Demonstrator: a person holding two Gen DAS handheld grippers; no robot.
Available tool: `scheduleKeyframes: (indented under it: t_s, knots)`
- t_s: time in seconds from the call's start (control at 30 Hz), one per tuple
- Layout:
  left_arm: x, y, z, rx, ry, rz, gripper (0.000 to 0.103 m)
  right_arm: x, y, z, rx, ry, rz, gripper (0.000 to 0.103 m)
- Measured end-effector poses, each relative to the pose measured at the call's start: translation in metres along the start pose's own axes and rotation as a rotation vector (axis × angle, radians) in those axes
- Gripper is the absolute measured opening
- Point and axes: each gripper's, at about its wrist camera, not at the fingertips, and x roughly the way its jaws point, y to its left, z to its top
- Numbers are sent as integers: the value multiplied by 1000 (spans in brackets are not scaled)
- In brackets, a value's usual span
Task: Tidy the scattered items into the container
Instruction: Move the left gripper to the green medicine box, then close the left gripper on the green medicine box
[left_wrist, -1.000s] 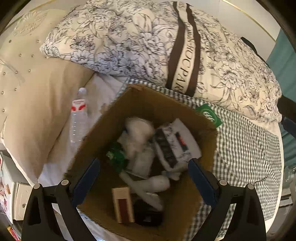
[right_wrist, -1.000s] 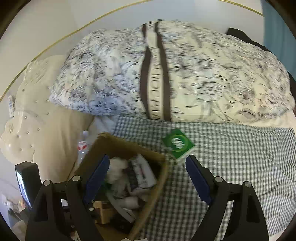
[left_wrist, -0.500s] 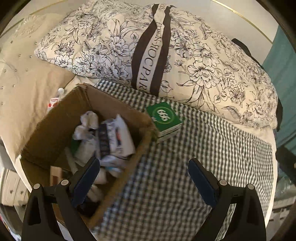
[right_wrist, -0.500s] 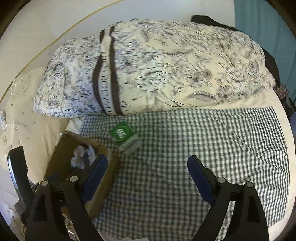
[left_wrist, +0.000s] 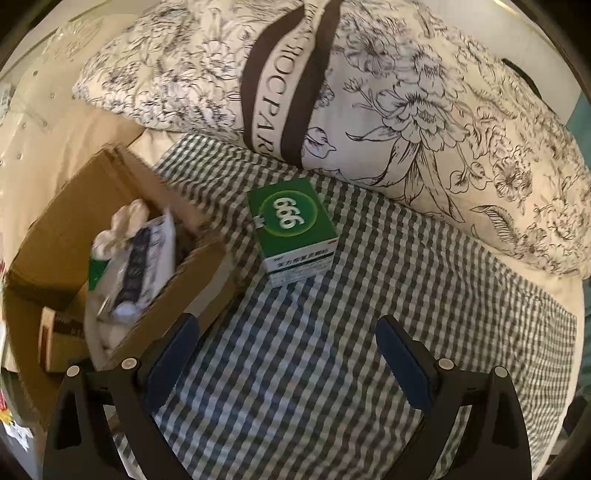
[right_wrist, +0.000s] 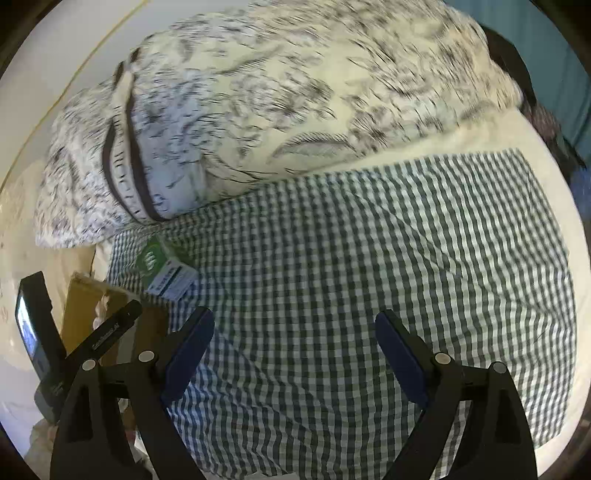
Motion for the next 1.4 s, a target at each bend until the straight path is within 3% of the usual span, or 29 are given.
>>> scheduleKeyframes:
  t_s: [0.37, 0.53, 0.87, 1.07, 1.2, 1.33, 1.4]
  knots:
    - [54, -11, 23, -42, -20, 92, 99, 52, -22, 31, 31, 97, -44, 89]
    - [78, -11, 36, -65, 5, 108, 99, 75, -12, 44, 5, 120, -38, 89]
    - [107, -29, 48, -43, -16, 206, 103, 112, 7, 58, -48, 161, -24, 89]
    - [142, -28, 61, -132, 58, 236, 103, 122, 1, 63, -28, 177, -27, 89]
    - [155, -23, 61, -200, 97, 199, 103, 122, -4, 65, -20, 186, -24, 89]
    - [150, -23, 59, -176, 72, 197, 81, 122, -6, 67, -22, 187, -31, 89]
    - [149, -20, 59, -167, 72, 177, 81, 122, -7, 68, -19, 188, -31, 89]
